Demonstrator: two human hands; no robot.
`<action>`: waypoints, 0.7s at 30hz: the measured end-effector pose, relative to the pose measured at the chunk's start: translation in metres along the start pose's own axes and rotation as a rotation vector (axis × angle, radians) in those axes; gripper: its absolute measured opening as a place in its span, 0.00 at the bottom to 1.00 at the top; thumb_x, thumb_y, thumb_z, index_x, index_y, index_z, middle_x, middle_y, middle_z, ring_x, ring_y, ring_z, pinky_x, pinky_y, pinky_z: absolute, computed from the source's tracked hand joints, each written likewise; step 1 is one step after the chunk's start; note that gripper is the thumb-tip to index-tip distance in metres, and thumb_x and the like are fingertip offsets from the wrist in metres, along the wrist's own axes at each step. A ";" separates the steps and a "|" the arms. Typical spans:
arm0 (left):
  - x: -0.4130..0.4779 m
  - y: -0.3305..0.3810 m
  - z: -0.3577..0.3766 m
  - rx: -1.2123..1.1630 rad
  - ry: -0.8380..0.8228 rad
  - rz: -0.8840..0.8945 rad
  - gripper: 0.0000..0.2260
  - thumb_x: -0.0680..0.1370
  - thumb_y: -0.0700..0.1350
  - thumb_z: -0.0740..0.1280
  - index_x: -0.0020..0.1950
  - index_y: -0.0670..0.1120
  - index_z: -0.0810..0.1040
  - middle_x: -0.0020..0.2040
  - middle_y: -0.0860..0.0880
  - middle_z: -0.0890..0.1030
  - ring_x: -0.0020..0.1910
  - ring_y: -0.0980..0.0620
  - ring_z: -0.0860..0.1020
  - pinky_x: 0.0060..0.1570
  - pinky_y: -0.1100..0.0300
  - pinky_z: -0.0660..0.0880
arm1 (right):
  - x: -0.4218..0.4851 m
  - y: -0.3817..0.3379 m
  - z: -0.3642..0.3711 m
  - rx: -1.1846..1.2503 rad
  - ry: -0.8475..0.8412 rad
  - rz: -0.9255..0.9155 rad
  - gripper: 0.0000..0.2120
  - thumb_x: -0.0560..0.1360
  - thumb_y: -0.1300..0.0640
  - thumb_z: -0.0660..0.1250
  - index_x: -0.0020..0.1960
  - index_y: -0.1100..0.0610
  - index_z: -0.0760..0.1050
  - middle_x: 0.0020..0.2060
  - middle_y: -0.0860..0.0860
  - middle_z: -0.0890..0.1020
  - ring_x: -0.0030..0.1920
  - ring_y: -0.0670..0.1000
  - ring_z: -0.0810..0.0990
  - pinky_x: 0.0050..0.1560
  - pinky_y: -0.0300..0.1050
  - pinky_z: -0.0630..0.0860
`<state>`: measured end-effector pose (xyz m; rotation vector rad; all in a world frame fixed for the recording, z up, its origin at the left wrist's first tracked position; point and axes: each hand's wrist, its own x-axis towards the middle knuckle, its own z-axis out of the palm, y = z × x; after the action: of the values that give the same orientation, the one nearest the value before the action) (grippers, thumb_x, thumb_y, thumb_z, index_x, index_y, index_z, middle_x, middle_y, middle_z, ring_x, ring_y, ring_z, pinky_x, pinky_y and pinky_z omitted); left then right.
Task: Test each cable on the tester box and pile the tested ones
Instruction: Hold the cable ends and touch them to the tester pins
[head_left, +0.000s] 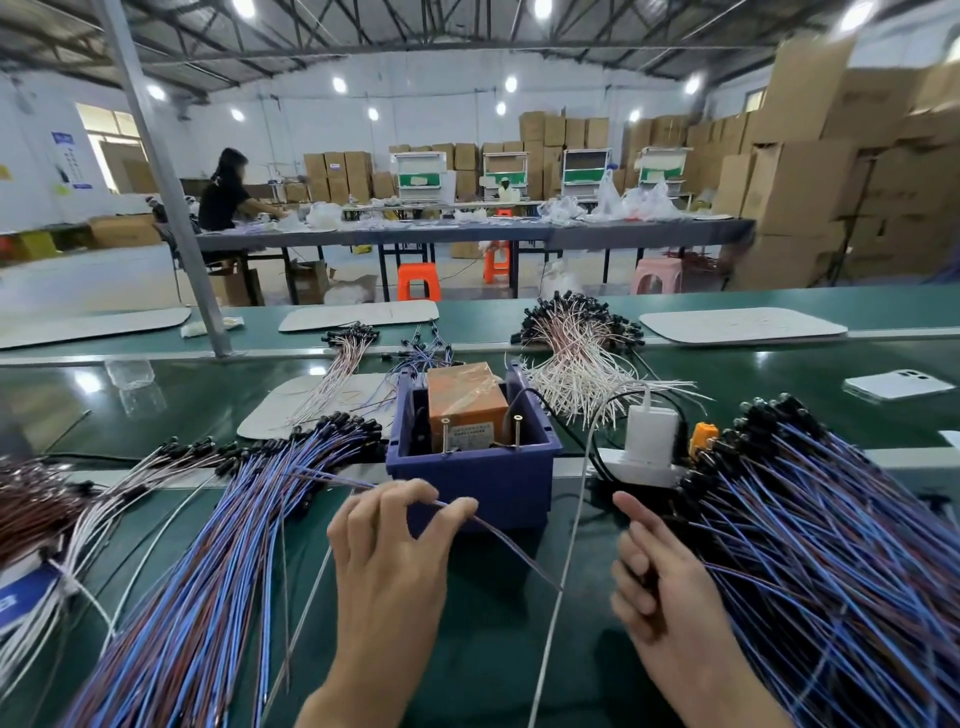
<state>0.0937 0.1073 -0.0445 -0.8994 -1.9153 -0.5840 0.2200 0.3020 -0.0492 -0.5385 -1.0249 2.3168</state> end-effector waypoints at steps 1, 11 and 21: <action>-0.003 0.005 0.000 -0.007 0.026 -0.002 0.20 0.70 0.38 0.71 0.59 0.54 0.81 0.54 0.48 0.74 0.57 0.44 0.69 0.60 0.50 0.64 | -0.001 0.002 0.002 -0.040 -0.026 0.008 0.11 0.81 0.60 0.61 0.55 0.55 0.83 0.26 0.49 0.66 0.19 0.44 0.58 0.16 0.34 0.56; -0.006 0.047 0.002 -0.361 -0.030 0.380 0.05 0.83 0.46 0.67 0.55 0.52 0.83 0.53 0.53 0.79 0.50 0.53 0.78 0.51 0.58 0.73 | -0.014 0.016 0.018 -0.269 -0.281 0.107 0.28 0.68 0.34 0.75 0.56 0.55 0.84 0.23 0.46 0.60 0.19 0.44 0.55 0.19 0.33 0.56; -0.007 0.050 0.000 -0.383 -0.212 0.366 0.15 0.83 0.41 0.58 0.59 0.50 0.84 0.53 0.52 0.81 0.48 0.52 0.79 0.45 0.58 0.77 | -0.014 0.015 0.016 -0.328 -0.256 -0.017 0.21 0.69 0.41 0.73 0.54 0.54 0.85 0.23 0.46 0.64 0.21 0.43 0.58 0.19 0.33 0.58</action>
<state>0.1354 0.1360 -0.0487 -1.5719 -1.7847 -0.6635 0.2171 0.2756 -0.0487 -0.3577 -1.5406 2.2542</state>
